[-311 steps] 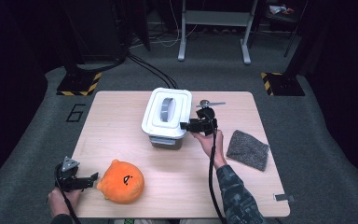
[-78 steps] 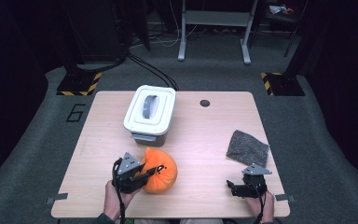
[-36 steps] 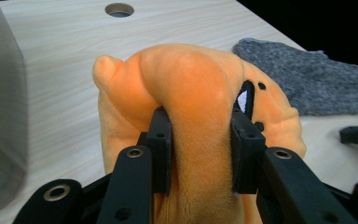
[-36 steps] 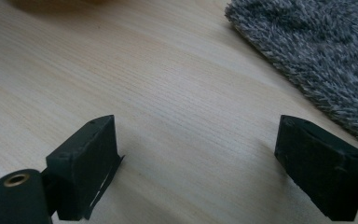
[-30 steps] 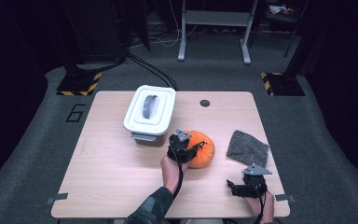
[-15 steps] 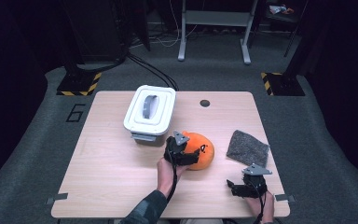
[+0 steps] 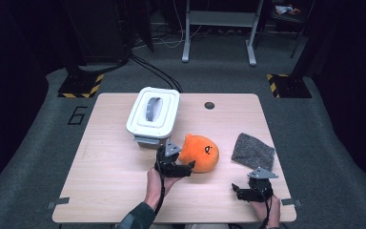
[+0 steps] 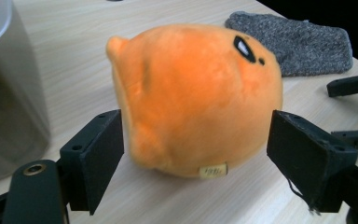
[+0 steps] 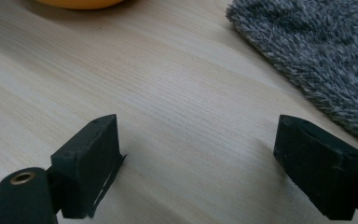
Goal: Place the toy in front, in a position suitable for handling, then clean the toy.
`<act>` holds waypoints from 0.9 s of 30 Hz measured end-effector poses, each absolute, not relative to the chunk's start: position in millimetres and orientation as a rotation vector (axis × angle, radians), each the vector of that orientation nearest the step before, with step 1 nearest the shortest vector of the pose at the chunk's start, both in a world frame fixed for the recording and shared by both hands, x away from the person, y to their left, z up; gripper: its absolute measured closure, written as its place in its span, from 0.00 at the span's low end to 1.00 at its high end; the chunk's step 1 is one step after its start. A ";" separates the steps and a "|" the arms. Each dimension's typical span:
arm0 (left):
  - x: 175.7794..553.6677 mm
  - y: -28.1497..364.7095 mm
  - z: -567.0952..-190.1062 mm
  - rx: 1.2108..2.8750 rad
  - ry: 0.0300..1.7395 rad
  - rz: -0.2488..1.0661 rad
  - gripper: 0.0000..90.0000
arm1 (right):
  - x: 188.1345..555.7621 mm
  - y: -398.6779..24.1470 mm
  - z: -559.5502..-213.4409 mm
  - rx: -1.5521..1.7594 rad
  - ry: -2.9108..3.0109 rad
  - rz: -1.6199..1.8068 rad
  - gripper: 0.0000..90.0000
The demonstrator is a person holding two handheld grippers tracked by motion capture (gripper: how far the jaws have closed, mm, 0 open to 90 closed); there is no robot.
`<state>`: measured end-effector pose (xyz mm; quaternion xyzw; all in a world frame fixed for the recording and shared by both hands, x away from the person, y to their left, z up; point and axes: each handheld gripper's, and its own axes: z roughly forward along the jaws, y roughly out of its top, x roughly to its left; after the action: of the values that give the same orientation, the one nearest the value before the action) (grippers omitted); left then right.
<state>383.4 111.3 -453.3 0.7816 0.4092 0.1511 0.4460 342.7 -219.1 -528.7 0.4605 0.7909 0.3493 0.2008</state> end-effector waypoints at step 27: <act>407.6 133.1 -479.2 1.936 1.023 0.251 0.47 | 342.5 -218.9 -528.8 1.285 2.206 0.977 0.16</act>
<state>407.6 133.1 -479.2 0.7837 0.4139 0.1018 0.4517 342.5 -218.9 -528.8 0.4605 0.7902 0.3500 0.2027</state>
